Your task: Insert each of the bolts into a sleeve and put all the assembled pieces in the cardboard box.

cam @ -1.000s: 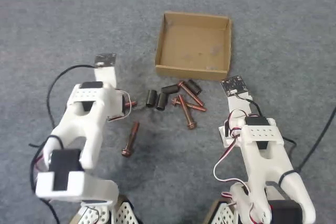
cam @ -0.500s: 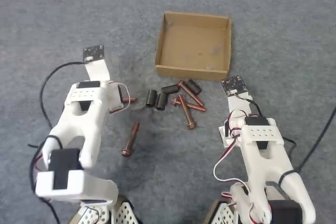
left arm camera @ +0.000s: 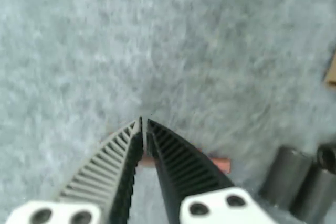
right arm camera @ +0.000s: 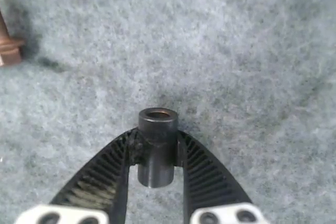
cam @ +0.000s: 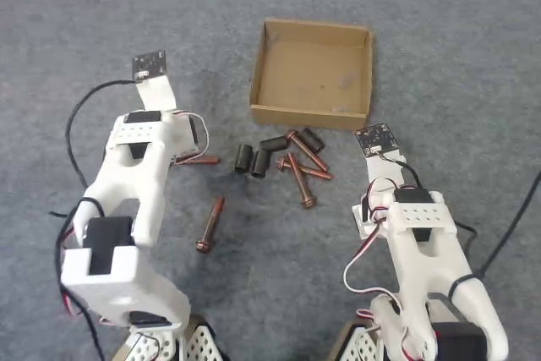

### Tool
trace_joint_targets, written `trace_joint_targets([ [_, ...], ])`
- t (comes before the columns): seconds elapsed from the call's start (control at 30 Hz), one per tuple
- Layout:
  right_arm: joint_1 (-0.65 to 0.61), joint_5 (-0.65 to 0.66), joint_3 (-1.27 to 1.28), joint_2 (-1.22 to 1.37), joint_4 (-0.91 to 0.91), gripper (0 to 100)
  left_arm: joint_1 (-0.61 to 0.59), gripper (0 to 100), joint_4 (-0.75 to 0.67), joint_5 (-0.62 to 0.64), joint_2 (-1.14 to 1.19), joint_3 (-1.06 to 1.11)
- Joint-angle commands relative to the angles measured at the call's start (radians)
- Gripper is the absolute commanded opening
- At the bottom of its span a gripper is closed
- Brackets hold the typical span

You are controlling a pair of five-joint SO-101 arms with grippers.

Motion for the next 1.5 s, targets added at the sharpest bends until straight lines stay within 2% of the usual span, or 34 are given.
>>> trace_joint_targets([
  [0.0, -0.010, 0.015, -0.006, -0.044, -0.016, 0.6, 0.006, 1, 0.052, 0.012, -0.190, 0.004],
  [0.23, -0.007, 0.015, -0.006, -0.044, -0.016, 0.6, 0.003, 1, 0.043, 0.006, -0.411, 0.266],
  [0.43, -0.008, 0.018, -0.006, -0.044, -0.016, 0.6, -0.003, 1, -0.066, 0.011, -0.341, 0.355],
  [0.67, -0.010, 0.052, -0.006, -0.044, -0.015, 0.6, -0.048, 1, -0.015, 0.012, -0.187, 0.196],
  [0.93, -0.010, 0.055, -0.006, -0.044, -0.015, 0.6, -0.048, 1, 0.135, 0.012, 0.048, -0.096],
  [1.07, -0.010, 0.055, -0.006, -0.044, -0.015, 0.6, -0.043, 1, 0.130, 0.012, 0.109, -0.203],
  [1.27, -0.007, 0.057, -0.006, -0.044, -0.016, 0.6, -0.037, 1, 0.017, 0.012, 0.152, -0.274],
  [1.47, -0.008, 0.057, -0.006, -0.044, -0.030, 0.6, 0.058, 1, -0.008, 0.011, 0.144, -0.268],
])
